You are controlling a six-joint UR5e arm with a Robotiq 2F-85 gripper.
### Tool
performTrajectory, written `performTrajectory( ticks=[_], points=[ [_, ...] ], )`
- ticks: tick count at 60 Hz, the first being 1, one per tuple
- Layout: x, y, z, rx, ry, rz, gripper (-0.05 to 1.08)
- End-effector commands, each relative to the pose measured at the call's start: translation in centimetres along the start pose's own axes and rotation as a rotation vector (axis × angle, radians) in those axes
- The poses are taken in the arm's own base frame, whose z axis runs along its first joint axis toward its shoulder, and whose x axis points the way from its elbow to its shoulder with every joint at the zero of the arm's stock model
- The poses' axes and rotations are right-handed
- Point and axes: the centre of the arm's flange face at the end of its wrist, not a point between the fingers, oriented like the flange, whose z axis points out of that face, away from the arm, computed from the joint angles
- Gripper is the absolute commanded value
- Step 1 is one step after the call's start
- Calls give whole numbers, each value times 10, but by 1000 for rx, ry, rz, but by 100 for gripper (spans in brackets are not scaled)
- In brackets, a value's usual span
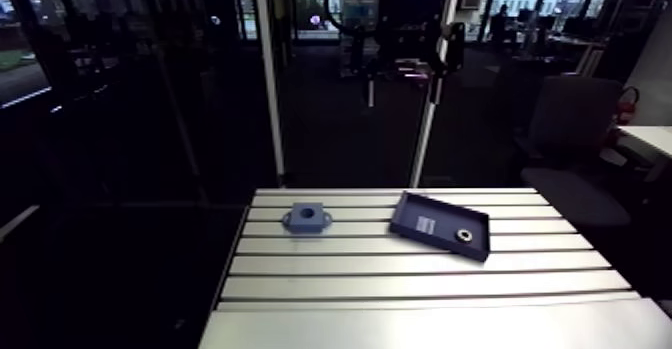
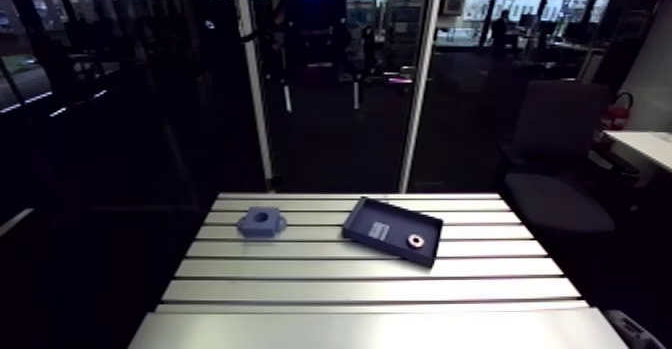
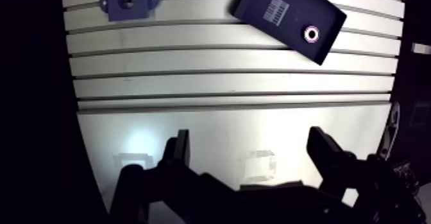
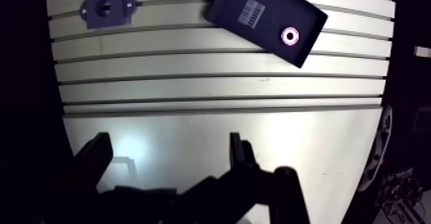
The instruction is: Pick up the bearing and press it into the housing until flush.
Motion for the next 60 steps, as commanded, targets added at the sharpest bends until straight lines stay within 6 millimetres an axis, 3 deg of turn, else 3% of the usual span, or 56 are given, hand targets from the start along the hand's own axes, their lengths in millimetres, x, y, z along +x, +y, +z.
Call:
performTrajectory(
  ticks=[1, 24, 35, 37, 40, 43, 44, 46, 53, 60],
  points=[
    [15, -37, 3, 16, -42, -75, 1],
    [16, -37, 4, 15, -44, -74, 1],
    [23, -25, 20, 15, -50, -105, 0],
    [33, -14, 32, 13, -31, -154, 0],
    [37, -4, 35, 10, -14, -159, 0],
    [45, 24, 40, 17, 13, -141, 0],
    [45, 24, 40, 17, 13, -141, 0],
    [50, 46, 49, 20, 7, -109, 0],
    [57, 59, 65, 23, -15, -92, 0],
    [65, 90, 91, 31, -31, -43, 0]
  ],
)
